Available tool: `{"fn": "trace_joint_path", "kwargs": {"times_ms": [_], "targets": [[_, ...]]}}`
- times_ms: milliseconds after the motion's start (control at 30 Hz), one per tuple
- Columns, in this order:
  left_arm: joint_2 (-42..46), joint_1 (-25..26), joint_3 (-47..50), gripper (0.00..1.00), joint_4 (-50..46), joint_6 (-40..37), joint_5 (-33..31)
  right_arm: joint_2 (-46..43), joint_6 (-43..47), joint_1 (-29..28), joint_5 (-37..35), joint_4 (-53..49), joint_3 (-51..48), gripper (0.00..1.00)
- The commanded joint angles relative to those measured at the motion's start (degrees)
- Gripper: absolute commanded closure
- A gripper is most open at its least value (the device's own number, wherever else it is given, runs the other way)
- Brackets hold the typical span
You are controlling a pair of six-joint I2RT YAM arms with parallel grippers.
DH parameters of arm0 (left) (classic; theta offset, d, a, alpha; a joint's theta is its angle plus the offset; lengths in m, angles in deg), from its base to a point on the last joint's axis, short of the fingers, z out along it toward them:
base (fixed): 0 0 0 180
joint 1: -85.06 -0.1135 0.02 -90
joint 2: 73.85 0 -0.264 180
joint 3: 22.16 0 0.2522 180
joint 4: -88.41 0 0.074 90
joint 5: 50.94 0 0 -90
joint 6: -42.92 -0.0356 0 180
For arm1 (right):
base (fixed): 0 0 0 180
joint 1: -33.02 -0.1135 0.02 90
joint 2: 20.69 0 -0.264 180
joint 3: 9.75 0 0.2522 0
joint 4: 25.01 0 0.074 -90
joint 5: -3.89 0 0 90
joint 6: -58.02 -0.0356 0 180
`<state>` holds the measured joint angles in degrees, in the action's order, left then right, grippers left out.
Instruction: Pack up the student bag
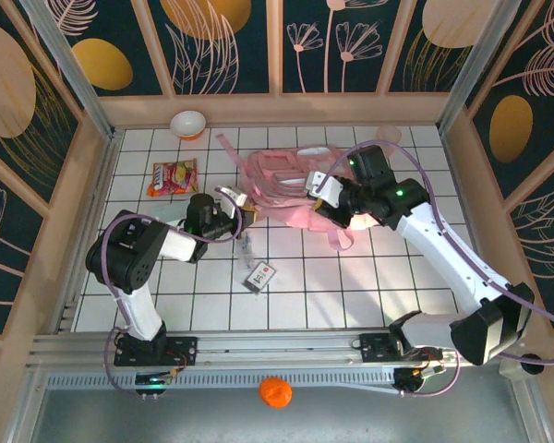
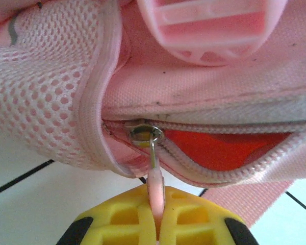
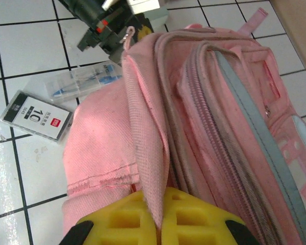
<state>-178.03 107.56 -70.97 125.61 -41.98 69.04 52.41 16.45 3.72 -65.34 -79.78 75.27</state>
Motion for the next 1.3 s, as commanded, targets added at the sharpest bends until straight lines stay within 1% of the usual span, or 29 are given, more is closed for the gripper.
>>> {"fn": "trace_joint_path", "kwargs": {"times_ms": [0, 133, 167, 233, 500, 567, 667, 700, 733, 800, 900, 1067, 1167, 1233, 1267], "targets": [[4.3, 0.3, -0.5, 1.0, -2.3, -1.4, 7.2, -1.9, -3.3, -0.4, -4.3, 6.9, -0.2, 1.0], [8.3, 0.3, -1.0, 1.0, -7.7, -1.2, 10.1, -2.4, -6.6, -1.7, -8.9, 12.2, -4.2, 1.0], [9.0, 0.3, -1.1, 1.0, -9.1, -1.3, 10.5, -2.6, -7.0, -3.2, -9.6, 13.3, -5.2, 1.0], [10.8, 0.3, -1.7, 1.0, -12.5, -1.5, 11.1, -2.6, -8.1, -4.2, -10.4, 15.1, -6.8, 1.0], [16.7, 0.7, -5.4, 1.0, -27.3, -6.1, 15.4, -1.9, -17.0, -6.8, -15.7, 25.6, -11.8, 1.0], [17.6, 1.0, -6.8, 1.0, -31.1, -7.4, 18.2, -1.2, -19.1, -7.9, -17.0, 27.9, -12.4, 1.0], [18.3, 1.5, -9.0, 1.0, -35.0, -7.9, 25.2, 0.2, -21.1, -9.5, -18.2, 29.4, -12.5, 1.0], [18.8, 1.9, -9.9, 1.0, -36.6, -8.2, 26.5, 0.7, -22.0, -10.0, -18.9, 29.9, -12.6, 1.0], [19.1, 2.2, -10.5, 1.0, -38.0, -8.6, 27.0, 1.0, -22.7, -10.3, -19.4, 30.3, -12.7, 1.0], [19.8, 3.3, -12.4, 1.0, -43.1, -11.9, 27.2, 1.8, -24.8, -10.6, -20.5, 31.5, -13.0, 1.0], [20.2, 4.6, -15.0, 1.0, -47.4, -13.9, 27.7, 2.9, -26.6, -11.1, -20.8, 32.9, -13.2, 1.0], [20.3, 7.4, -18.2, 1.0, -48.5, -13.1, 28.7, 4.5, -27.2, -11.7, -20.1, 35.2, -13.9, 1.0], [20.1, 9.7, -19.9, 1.0, -48.6, -12.8, 28.8, 4.2, -26.1, -11.7, -17.0, 35.8, -14.5, 1.0], [20.3, 10.3, -20.2, 1.0, -48.6, -12.9, 28.6, 3.0, -24.7, -11.7, -14.9, 36.6, -15.8, 1.0], [20.6, 10.3, -20.0, 0.96, -48.5, -13.0, 27.8, 2.1, -23.6, -11.3, -13.6, 36.8, -16.6, 1.0]]}}
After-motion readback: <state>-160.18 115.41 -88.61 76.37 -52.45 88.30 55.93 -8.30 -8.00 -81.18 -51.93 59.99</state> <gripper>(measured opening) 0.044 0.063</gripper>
